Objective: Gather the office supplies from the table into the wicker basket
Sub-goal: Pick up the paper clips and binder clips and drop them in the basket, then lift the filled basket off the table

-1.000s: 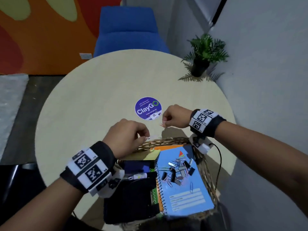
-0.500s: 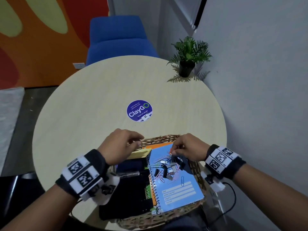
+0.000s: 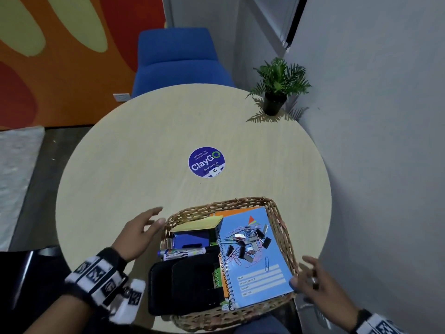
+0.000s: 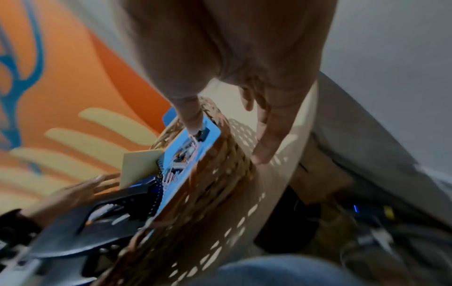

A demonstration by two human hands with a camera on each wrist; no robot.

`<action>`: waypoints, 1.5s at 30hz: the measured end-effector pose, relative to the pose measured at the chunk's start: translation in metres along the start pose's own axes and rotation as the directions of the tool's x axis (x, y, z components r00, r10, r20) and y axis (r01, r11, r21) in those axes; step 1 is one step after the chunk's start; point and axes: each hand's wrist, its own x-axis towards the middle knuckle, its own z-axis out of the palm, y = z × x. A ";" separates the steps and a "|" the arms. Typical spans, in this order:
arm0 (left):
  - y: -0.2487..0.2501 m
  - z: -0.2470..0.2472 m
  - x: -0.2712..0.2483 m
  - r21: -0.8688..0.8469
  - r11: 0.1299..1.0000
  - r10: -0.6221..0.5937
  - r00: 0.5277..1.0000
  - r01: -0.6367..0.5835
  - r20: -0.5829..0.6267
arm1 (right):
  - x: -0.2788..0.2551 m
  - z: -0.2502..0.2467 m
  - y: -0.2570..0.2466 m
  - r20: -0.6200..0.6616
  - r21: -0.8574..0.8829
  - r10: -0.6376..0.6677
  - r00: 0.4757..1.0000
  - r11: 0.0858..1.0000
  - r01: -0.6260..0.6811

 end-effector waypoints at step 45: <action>-0.022 0.048 -0.037 -0.395 0.871 -0.157 0.928 0.291 0.339 | 0.060 0.036 -0.045 0.478 0.273 0.160 0.864 0.908 -0.319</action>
